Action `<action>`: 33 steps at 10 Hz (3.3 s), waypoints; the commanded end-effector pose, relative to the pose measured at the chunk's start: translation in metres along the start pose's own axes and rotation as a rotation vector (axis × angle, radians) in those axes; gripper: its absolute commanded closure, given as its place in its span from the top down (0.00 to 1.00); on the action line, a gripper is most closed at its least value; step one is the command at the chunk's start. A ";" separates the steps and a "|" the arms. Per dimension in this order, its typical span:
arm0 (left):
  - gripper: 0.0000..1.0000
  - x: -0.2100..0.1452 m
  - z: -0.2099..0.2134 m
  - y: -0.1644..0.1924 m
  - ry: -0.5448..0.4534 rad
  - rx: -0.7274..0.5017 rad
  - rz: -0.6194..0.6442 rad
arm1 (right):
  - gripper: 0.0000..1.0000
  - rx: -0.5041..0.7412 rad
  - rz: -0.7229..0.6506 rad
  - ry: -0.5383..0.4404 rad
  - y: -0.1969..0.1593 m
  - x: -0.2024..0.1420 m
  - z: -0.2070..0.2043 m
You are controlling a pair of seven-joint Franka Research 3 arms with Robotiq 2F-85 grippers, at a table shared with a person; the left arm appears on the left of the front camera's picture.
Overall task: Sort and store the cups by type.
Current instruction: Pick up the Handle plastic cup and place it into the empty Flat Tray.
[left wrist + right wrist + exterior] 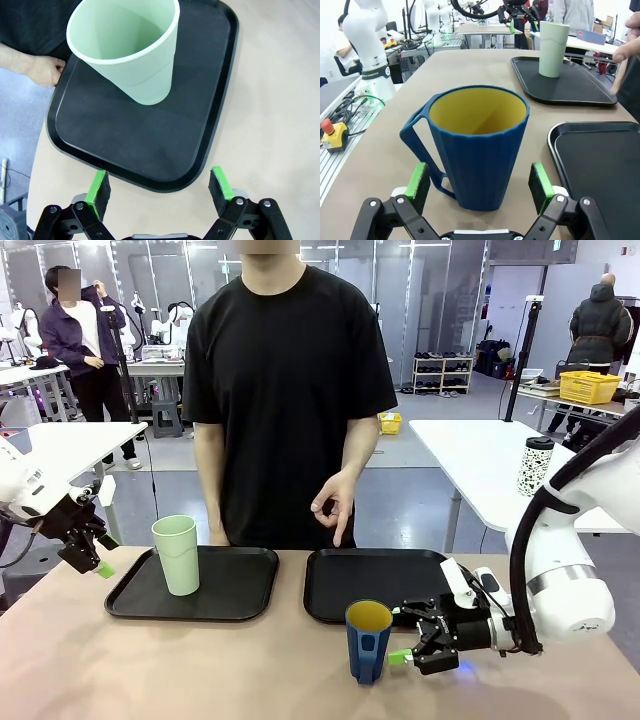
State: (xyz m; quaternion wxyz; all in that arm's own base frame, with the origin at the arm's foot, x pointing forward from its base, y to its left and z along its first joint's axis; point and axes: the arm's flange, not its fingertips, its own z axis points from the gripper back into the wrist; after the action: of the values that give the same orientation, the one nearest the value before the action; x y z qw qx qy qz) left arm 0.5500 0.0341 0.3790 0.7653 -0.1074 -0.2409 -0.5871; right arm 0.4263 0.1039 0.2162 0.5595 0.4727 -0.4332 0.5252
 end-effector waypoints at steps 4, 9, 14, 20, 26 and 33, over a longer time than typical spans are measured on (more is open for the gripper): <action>1.00 -0.002 0.000 0.003 -0.036 -0.007 -0.019 | 1.00 0.019 0.041 -0.038 -0.005 -0.009 -0.017; 1.00 -0.002 0.000 0.003 -0.036 -0.007 -0.019 | 1.00 0.056 0.036 -0.024 -0.011 -0.011 -0.036; 1.00 -0.002 0.000 0.003 -0.036 -0.007 -0.019 | 1.00 0.092 0.018 -0.030 -0.016 -0.011 -0.049; 1.00 -0.002 0.000 0.003 -0.036 -0.007 -0.019 | 0.81 0.084 0.021 -0.025 -0.011 -0.010 -0.045; 1.00 -0.002 0.000 0.003 -0.036 -0.007 -0.019 | 0.66 0.087 0.025 0.025 -0.004 0.033 -0.045; 1.00 -0.002 0.000 0.003 -0.036 -0.007 -0.019 | 0.66 0.069 0.080 0.035 -0.008 0.084 -0.031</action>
State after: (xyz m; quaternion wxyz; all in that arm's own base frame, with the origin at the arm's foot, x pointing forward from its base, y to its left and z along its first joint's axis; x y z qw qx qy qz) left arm 0.5500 0.0342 0.3789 0.7654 -0.1074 -0.2409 -0.5871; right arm 0.4377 0.1501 0.2955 0.5325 0.4649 -0.4199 0.5692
